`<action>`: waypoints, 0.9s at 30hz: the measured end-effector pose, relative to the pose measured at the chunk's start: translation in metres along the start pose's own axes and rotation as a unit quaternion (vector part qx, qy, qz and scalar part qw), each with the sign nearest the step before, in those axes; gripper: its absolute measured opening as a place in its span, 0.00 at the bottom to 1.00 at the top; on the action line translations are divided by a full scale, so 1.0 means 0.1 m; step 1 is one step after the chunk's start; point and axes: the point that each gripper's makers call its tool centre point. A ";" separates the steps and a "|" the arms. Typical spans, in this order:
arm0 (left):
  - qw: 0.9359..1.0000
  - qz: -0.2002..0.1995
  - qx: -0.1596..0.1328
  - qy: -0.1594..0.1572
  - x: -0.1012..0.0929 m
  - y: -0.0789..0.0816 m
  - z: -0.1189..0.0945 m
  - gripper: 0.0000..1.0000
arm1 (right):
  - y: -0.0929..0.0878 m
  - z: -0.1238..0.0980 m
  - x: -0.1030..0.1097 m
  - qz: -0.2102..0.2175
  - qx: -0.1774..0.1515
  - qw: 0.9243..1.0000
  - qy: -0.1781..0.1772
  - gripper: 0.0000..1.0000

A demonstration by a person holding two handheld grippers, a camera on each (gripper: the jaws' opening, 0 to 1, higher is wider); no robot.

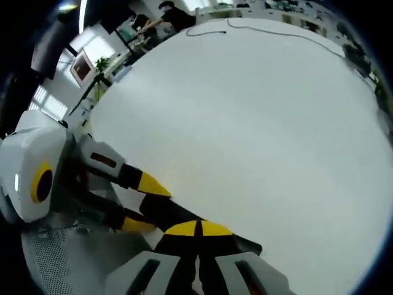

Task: Press the specified remote control buttons in sequence, fully releasing each button before pressing the next.

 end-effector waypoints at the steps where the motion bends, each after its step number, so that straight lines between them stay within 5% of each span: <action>1: 1.000 -0.001 -0.001 0.001 0.00 0.00 0.00 0.24 | 0.00 0.00 0.00 -0.003 -0.002 1.000 0.002 0.00; 27: 1.000 -0.007 -0.013 0.005 0.00 0.01 0.00 0.25 | -0.10 -0.05 0.07 0.010 0.041 0.999 0.007 0.00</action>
Point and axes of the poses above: the point that each gripper's makers call its tool centre point, and the gripper's own axes: z roughly forward along the fingers, x roughly to its left, y roughly out of its top, and after that the axes turned 7 degrees about -x, right-handed
